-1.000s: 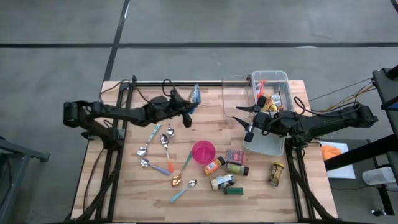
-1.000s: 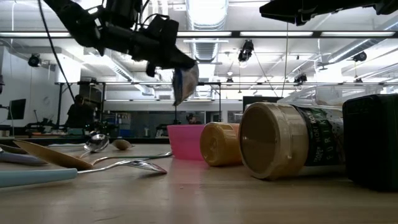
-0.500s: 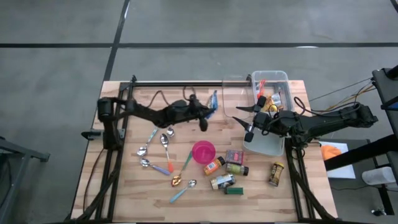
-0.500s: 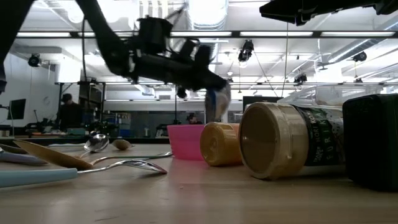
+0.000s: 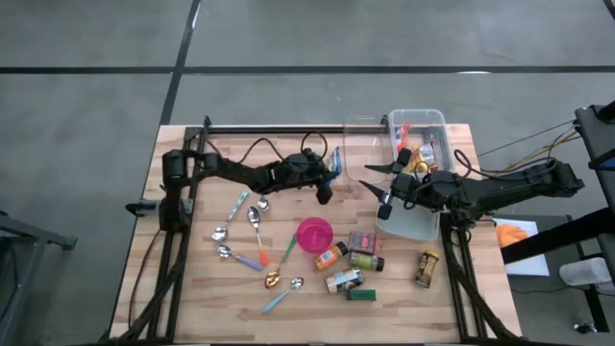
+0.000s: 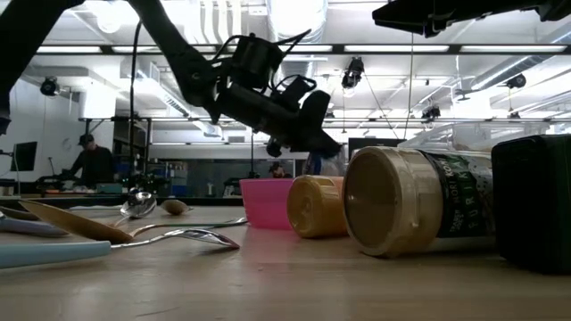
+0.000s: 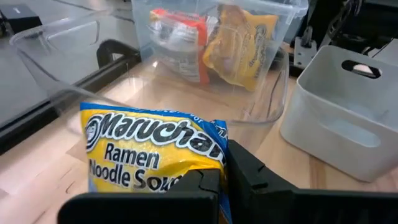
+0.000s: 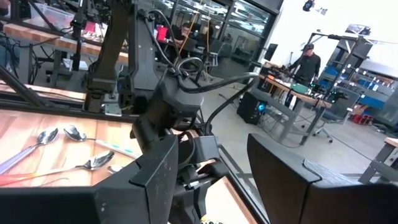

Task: Pick & Place Food Item
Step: Put the blue noodle pack into the white bin

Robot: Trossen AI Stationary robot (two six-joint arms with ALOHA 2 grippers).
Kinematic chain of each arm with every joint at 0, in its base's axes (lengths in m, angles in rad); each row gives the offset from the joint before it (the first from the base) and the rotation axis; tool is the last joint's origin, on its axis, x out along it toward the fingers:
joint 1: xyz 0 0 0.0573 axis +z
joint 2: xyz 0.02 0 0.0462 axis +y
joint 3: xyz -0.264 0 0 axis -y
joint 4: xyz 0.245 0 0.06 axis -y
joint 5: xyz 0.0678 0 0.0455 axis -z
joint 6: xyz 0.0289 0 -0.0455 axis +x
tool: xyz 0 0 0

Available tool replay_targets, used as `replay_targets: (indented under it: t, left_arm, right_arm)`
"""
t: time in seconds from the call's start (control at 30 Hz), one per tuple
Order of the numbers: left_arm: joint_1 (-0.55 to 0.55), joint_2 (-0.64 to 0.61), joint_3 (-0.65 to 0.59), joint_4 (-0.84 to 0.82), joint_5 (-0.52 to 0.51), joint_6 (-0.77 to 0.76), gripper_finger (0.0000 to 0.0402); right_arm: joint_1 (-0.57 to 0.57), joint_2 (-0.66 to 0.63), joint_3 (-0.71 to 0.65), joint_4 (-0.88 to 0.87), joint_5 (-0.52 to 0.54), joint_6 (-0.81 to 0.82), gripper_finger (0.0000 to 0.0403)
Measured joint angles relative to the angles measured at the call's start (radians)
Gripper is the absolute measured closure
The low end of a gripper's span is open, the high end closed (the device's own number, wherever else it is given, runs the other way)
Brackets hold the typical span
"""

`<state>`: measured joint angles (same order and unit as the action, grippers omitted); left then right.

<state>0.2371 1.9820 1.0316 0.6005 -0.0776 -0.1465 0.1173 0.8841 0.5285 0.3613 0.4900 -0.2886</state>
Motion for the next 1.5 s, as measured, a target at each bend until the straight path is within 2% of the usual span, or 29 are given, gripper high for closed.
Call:
replay_targets:
  t: [0.27,0.4,0.53,0.7,0.83,1.0,1.1,1.3,1.5]
  left_arm:
    - [-0.001,0.004,-0.006,-0.030,0.000,-0.062,0.0395]
    - [-0.002,0.004,-0.006,-0.030,0.000,-0.064,0.0368]
    - [-0.003,0.004,-0.006,-0.030,0.019,-0.064,0.0299]
    - [-0.003,0.004,-0.006,-0.022,0.069,-0.061,0.0183]
    - [-0.003,0.004,-0.006,-0.022,0.071,-0.059,0.0095]
    - [-0.003,0.004,-0.006,-0.022,0.071,-0.060,0.0025]
    - [-0.003,0.003,-0.006,-0.022,0.071,-0.060,0.0006]
    - [-0.003,-0.030,-0.007,-0.019,0.074,-0.060,0.0004]
    - [-0.003,-0.131,-0.025,-0.041,0.146,0.017,0.0005]
  right_arm:
    - [0.000,0.000,0.000,-0.014,0.000,0.000,0.0211]
    - [0.000,0.000,0.000,-0.013,0.000,0.000,0.0211]
    - [0.000,0.000,0.000,-0.013,0.000,0.000,0.0211]
    - [0.000,0.000,0.000,-0.013,0.000,0.000,0.0211]
    - [0.000,0.000,0.000,-0.013,0.000,0.000,0.0211]
    - [0.000,0.000,0.000,-0.013,0.000,0.000,0.0211]
    - [0.000,0.000,0.000,-0.013,0.000,0.000,0.0211]
    - [0.000,0.000,0.000,-0.013,0.000,0.000,0.0211]
    - [0.000,0.000,0.000,-0.013,0.000,0.000,0.0211]
